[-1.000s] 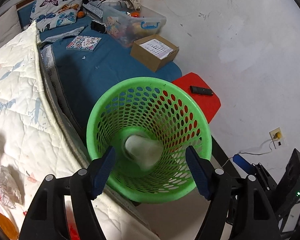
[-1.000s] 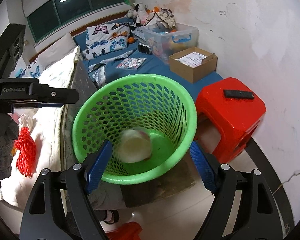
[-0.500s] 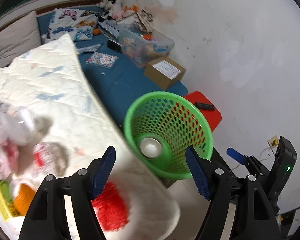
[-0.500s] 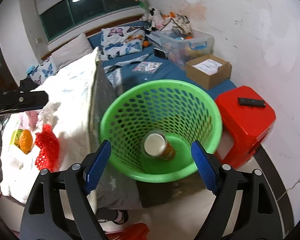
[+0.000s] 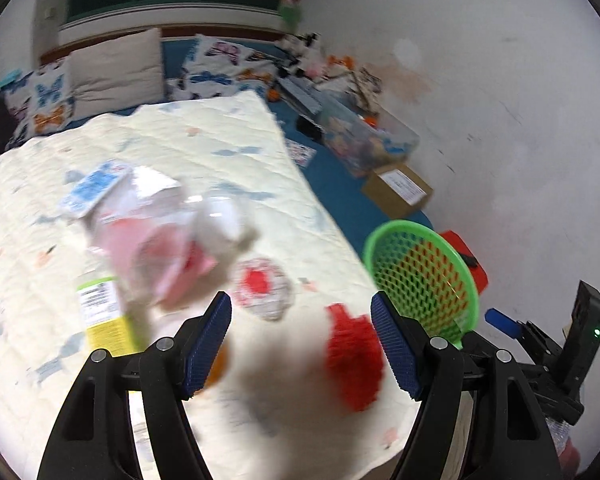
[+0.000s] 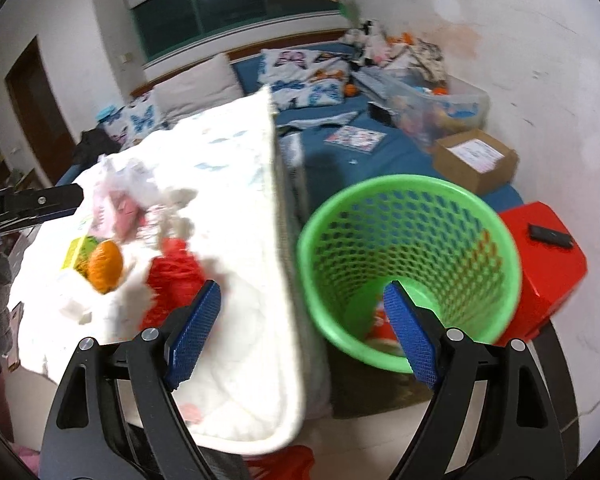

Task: Collect trash
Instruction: 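Return both tools to the mattress over the red mesh net and bottle, then grasp the red mesh net with the right tool while the left tool grasps the yellow-label bottle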

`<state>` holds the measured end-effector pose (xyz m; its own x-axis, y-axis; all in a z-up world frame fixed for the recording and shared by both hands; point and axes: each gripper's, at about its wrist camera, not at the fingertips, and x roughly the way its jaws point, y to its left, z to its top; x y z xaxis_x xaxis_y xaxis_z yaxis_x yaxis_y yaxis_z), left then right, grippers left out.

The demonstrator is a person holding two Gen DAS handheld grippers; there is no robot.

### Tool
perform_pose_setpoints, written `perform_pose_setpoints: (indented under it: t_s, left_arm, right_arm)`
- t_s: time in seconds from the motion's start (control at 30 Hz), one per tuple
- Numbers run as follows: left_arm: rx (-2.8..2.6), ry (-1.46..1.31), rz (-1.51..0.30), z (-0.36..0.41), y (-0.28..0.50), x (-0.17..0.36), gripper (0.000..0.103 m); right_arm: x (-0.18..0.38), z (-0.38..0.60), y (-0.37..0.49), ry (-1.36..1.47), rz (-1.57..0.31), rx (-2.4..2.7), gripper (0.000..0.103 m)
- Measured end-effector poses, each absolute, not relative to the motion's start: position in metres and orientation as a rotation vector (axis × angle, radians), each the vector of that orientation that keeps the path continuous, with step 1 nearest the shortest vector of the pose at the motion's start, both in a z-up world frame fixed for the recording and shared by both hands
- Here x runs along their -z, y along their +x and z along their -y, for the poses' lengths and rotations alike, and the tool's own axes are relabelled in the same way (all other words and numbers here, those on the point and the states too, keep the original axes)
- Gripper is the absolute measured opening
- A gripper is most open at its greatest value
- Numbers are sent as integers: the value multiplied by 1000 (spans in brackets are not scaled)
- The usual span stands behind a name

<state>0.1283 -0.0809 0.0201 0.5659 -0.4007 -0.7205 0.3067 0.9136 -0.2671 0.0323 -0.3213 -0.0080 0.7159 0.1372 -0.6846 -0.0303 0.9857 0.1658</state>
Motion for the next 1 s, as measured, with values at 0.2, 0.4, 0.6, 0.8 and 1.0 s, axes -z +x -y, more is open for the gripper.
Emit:
perform_pose_setpoints:
  t_s: [0.2,0.4,0.6,0.8,1.0]
  left_arm:
    - [321,-160,-869,32,123,-11,70]
    - [253,-203,-892,-6,116,7,70]
    - [234,-210,-934,-25,110,30,70]
    - [219,-226,-967,-29,119,43,70]
    - [183,-238,-994,-28,138,52,70]
  right_arm:
    - [8,279,40,113,-783,-204,85]
    - [23,242,58,67,-823,-270,85]
    - [43,226,79,38,-867,-275,83]
    - [57,223,93,35,-899,-259,74]
    - [61,223,96,50,-908,-274,60]
